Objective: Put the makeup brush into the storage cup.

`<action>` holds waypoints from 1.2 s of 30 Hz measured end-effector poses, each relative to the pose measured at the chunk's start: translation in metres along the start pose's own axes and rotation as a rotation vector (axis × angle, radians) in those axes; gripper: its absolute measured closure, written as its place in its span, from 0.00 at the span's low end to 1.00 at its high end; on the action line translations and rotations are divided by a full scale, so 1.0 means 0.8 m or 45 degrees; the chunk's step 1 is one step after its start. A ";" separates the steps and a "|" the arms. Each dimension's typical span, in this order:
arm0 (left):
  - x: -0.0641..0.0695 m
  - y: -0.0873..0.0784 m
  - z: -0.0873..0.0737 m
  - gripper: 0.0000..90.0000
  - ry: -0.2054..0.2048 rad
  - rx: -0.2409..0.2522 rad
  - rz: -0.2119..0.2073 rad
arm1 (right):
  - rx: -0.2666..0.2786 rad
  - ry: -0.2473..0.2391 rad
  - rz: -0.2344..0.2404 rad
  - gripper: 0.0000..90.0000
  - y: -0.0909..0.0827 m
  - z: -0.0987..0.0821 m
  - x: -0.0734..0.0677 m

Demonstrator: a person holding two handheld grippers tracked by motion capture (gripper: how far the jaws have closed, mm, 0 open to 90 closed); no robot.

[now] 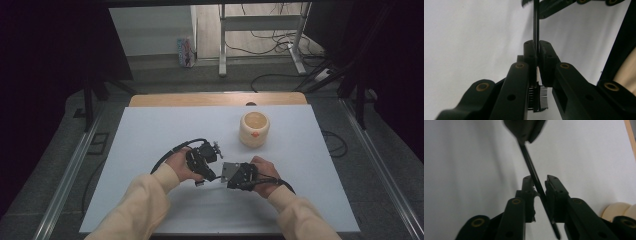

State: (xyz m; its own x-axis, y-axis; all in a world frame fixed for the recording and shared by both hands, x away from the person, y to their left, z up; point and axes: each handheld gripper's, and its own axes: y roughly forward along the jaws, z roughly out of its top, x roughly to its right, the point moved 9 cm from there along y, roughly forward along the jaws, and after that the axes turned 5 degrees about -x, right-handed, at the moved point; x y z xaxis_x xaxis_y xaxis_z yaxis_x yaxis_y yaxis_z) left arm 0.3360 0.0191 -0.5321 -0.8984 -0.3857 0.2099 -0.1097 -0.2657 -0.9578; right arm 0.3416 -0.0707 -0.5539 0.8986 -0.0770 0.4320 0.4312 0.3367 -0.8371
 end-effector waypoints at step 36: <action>-0.044 -0.100 -0.054 0.21 -0.330 0.635 0.385 | 0.134 0.225 0.067 0.95 -0.028 -0.005 0.011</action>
State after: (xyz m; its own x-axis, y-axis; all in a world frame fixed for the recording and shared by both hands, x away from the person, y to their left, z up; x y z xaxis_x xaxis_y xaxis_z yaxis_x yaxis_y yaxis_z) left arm 0.3579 0.0919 -0.4711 -0.7198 -0.6927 0.0454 0.3995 -0.4668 -0.7889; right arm 0.3403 -0.0827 -0.5329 0.9240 -0.2172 0.3148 0.3806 0.4403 -0.8132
